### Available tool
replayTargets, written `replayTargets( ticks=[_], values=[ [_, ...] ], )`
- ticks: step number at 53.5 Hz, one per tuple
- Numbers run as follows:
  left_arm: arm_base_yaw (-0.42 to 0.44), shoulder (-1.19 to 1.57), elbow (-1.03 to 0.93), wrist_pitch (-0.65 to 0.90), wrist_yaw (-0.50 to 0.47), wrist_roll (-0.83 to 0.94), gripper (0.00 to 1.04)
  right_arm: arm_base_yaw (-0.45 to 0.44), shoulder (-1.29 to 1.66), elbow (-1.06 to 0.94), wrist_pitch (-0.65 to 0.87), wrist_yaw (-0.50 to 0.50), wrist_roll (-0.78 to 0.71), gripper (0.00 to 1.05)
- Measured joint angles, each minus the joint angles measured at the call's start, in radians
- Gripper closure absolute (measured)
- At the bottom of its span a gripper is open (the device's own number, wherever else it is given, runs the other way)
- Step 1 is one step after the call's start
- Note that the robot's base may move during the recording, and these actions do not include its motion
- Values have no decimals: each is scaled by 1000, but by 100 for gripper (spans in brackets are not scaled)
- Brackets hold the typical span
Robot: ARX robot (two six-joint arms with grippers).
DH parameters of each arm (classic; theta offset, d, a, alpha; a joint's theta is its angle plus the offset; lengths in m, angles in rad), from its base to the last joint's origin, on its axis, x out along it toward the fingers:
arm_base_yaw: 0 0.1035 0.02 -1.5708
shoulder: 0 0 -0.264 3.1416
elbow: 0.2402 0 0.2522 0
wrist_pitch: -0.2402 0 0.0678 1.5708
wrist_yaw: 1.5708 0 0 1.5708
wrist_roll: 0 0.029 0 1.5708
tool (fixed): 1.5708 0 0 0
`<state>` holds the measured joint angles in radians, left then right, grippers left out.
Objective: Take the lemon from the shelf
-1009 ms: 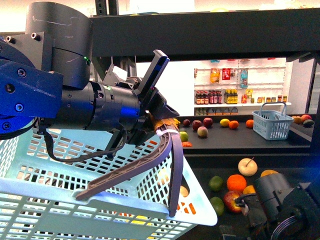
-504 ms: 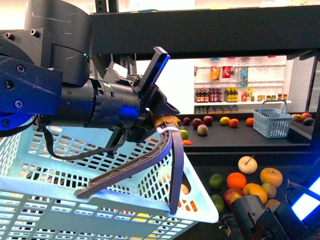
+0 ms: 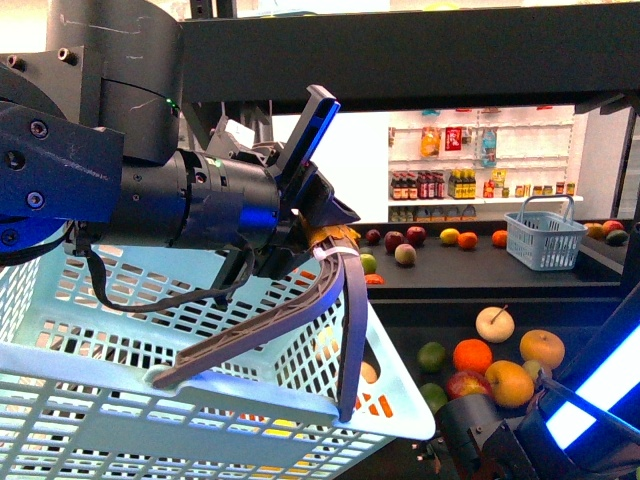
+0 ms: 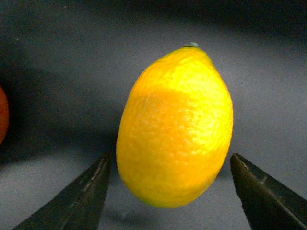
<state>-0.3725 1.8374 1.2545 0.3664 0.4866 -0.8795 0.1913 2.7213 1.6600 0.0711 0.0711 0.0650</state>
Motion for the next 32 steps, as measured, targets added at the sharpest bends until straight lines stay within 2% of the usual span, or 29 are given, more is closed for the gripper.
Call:
replayTargets(
  ticks=[4, 11, 32],
  values=[
    [0, 0, 0, 0, 0, 0, 94, -3, 0, 6, 0, 9, -6, 49],
    [0, 0, 0, 0, 0, 0, 94, -12, 0, 7, 1, 13, -8, 56],
    [0, 0, 0, 0, 0, 0, 94, -67, -167, -152, 80, -6, -18, 58]
  ],
)
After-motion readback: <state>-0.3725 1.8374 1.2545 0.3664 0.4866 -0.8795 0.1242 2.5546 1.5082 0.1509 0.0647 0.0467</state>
